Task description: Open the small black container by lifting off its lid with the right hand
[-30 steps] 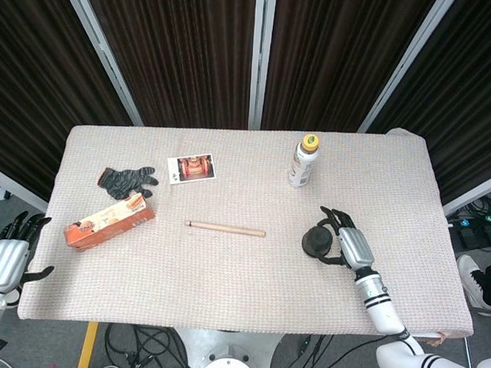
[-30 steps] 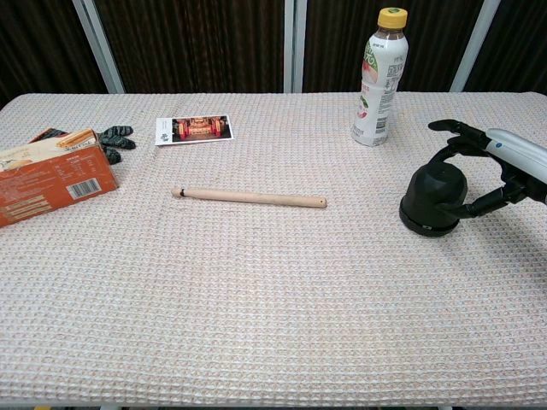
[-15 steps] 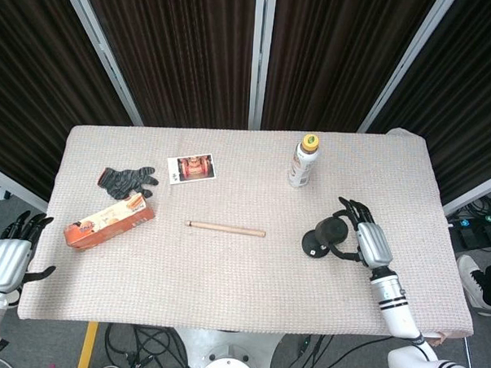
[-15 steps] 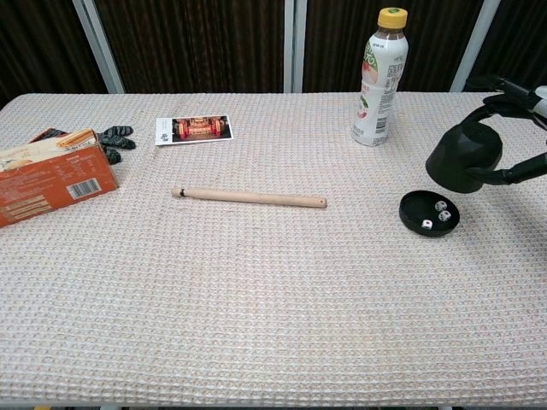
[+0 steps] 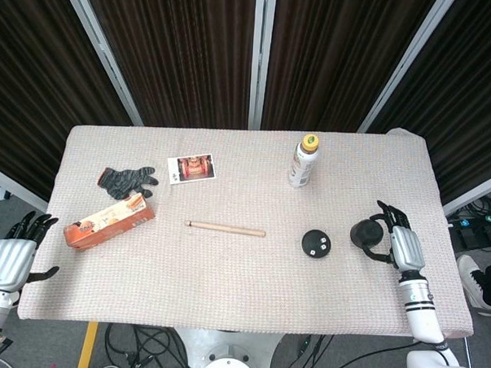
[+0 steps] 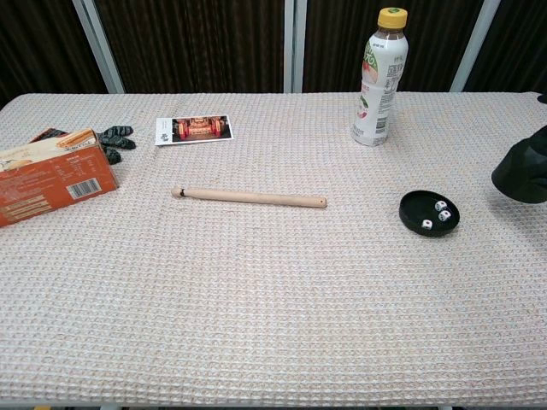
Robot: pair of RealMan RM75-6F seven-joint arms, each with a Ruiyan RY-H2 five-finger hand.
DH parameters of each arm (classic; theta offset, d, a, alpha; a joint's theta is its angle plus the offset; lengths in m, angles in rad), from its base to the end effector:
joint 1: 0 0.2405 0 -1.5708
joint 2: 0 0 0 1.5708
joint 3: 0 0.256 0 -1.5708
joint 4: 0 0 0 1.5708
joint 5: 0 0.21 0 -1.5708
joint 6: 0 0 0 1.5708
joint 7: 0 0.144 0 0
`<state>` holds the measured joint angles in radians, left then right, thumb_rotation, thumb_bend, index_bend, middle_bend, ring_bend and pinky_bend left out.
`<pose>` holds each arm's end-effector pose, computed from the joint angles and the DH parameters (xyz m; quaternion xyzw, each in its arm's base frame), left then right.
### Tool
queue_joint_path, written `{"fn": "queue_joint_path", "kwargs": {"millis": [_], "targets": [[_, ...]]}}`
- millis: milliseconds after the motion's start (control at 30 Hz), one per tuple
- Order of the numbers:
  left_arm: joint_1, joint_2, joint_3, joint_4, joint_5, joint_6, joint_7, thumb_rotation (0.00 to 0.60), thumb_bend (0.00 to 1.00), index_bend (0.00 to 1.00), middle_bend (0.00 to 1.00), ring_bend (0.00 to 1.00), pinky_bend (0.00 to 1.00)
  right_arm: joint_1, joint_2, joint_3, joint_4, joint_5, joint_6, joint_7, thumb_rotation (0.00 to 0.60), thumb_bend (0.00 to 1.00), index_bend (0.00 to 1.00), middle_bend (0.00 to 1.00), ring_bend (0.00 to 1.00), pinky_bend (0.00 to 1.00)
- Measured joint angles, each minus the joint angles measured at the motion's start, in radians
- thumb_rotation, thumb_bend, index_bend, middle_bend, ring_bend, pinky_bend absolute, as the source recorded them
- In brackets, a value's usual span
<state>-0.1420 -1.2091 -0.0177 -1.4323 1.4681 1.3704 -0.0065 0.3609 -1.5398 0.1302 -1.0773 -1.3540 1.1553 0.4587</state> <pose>-0.3416 0.1948 0.1310 -0.6320 -0.3946 -0.3317 0.5786 -0.3322 -0.2926 0.0491 0.5322 -0.5320 0.4560 0.4751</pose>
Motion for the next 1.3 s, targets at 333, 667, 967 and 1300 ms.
{"fn": "queue_joint_path", "kwargs": {"millis": [333,667,967,1300], "targets": [[0.003,0.006,-0.014,-0.004,-0.004,0.024,-0.007,0.6,0.12,0.14,0.09,0.0,0.18,-0.011,0.044,0.003,-0.022,-0.016,0.021,0.01,0.6,0.0,0.0,0.0,0.0,0.0],[0.003,0.002,-0.026,-0.008,0.0,0.047,0.004,0.6,0.12,0.14,0.09,0.0,0.18,-0.066,0.168,-0.016,-0.154,-0.097,0.185,-0.156,0.6,0.0,0.0,0.0,0.0,0.0],[0.001,-0.015,-0.039,0.006,0.014,0.079,0.01,0.6,0.12,0.14,0.09,0.0,0.18,-0.188,0.243,-0.083,-0.284,-0.105,0.274,-0.499,0.6,0.0,0.0,0.0,0.0,0.0],[0.004,-0.023,-0.043,0.017,0.025,0.102,0.016,0.6,0.12,0.14,0.09,0.0,0.18,-0.203,0.219,-0.094,-0.251,-0.116,0.269,-0.431,0.6,0.0,0.0,0.0,0.0,0.0]]}}
